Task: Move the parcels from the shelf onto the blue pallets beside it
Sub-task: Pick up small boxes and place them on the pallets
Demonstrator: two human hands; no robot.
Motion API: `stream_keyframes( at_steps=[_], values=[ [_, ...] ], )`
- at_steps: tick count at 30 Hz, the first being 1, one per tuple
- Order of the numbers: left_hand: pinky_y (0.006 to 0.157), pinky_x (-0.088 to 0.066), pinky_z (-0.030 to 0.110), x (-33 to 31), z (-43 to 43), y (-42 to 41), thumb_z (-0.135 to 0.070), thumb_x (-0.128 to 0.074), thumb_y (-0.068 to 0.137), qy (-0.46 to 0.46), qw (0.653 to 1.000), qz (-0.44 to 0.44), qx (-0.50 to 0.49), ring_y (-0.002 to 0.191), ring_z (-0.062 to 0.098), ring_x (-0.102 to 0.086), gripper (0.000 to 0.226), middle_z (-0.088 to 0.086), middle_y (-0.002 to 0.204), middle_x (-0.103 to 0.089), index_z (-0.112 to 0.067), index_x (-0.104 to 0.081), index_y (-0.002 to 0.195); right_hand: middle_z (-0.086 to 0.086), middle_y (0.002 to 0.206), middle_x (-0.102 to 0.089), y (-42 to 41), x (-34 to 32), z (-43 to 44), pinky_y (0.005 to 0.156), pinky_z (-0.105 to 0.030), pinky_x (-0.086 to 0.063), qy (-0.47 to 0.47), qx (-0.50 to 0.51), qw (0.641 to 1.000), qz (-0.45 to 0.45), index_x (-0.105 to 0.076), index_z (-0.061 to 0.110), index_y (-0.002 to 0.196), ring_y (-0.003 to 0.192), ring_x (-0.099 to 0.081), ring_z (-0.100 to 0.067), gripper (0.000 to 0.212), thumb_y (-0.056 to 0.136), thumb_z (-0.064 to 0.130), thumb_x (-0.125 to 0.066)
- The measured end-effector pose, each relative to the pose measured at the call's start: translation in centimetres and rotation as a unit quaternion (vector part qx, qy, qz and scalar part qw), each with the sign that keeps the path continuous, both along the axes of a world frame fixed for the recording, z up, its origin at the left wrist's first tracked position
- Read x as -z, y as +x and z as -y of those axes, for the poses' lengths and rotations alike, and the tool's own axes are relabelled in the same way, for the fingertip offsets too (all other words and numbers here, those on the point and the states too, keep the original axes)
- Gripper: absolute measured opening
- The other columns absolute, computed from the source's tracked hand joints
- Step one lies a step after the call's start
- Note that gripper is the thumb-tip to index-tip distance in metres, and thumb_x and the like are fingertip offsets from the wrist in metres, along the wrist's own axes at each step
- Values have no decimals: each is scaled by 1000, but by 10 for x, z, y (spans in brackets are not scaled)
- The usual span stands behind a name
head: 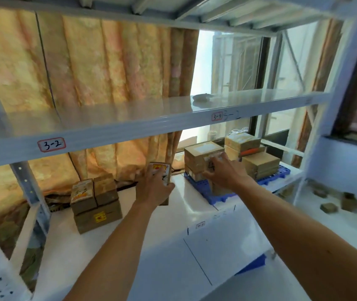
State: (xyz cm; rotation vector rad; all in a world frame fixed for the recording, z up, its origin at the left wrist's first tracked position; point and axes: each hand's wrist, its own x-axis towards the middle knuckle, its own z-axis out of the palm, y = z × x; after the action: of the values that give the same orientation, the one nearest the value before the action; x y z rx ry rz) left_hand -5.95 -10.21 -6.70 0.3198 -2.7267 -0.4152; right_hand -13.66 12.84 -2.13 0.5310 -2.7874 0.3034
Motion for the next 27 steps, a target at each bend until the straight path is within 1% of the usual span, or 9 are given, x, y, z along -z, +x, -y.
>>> stream_keyframes(
  at_steps=[2, 5, 8, 11, 13, 16, 19, 22, 27],
  values=[
    [108, -35, 44, -2, -22, -10, -55, -55, 89, -18, 1000, -7, 14, 143, 32, -31, 65, 5, 163, -24, -30, -44, 148, -5, 138, -46, -4, -2, -23, 74, -35, -44, 18, 20, 1000, 7, -55, 31, 132, 106, -61, -26, 54, 88, 63, -56],
    [107, -36, 42, -7, -54, -23, -54, -55, 90, -20, 999, -8, 35, 142, 31, -35, 63, 7, 163, -24, -29, -46, 147, -4, 135, -46, -8, -6, -55, 78, -37, -52, 17, 27, 999, 7, -55, 31, 130, 98, -61, -22, 54, 88, 64, -57],
    [104, -42, 41, -10, -87, -36, -54, -56, 91, -13, 999, 7, 50, 140, 33, -39, 64, 8, 164, -22, -28, -44, 149, -5, 131, -48, -13, -10, -87, 71, -33, -45, 9, 34, 999, 2, -57, 29, 127, 87, -53, -18, 48, 90, 59, -60],
    [101, -44, 42, -15, -121, -49, -52, -56, 91, -16, 998, 14, 62, 134, 35, -44, 62, 8, 162, -26, -27, -46, 147, -4, 131, -50, -20, -13, -122, 73, -33, -42, 0, 52, 999, -4, -59, 32, 124, 94, -58, -22, 45, 89, 59, -61],
    [99, -45, 43, -19, -143, -62, -53, -56, 90, -22, 997, 18, 69, 132, 36, -47, 62, 8, 160, -29, -27, -47, 146, -4, 128, -54, -30, -12, -145, 76, -34, -45, -11, 62, 998, 0, -60, 31, 122, 98, -62, -25, 46, 87, 61, -60],
    [99, -45, 43, -23, -173, -81, -53, -57, 90, -6, 998, 17, 67, 131, 36, -48, 60, 9, 156, -34, -28, -49, 144, -3, 124, -59, -53, -14, -177, 80, -38, -52, 3, 61, 998, -1, -61, 31, 119, 95, -64, -24, 51, 84, 67, -57],
    [97, -46, 44, -28, -201, -104, -55, -57, 90, 1, 998, 8, 60, 130, 36, -49, 60, 9, 153, -38, -27, -49, 143, -7, 135, -55, -85, -20, -208, 77, -36, -49, 24, 64, 998, -7, -60, 27, 126, 100, -65, -27, 58, 85, 68, -54],
    [99, -45, 44, -27, -227, -127, -56, -57, 89, -4, 999, 12, 51, 128, 36, -51, 61, 8, 152, -38, -28, -49, 143, -7, 142, -50, -116, -14, -233, 80, -36, -47, 18, 66, 998, 0, -57, 26, 134, 106, -63, -28, 67, 85, 71, -52],
    [102, -43, 45, -19, -266, -164, -59, -56, 90, -10, 998, 38, 41, 132, 38, -46, 64, 8, 160, -28, -29, -45, 147, -5, 138, -54, -153, 9, -267, 83, -37, -47, 4, 53, 998, 22, -57, 28, 133, 106, -63, -28, 65, 83, 70, -56]
  ],
)
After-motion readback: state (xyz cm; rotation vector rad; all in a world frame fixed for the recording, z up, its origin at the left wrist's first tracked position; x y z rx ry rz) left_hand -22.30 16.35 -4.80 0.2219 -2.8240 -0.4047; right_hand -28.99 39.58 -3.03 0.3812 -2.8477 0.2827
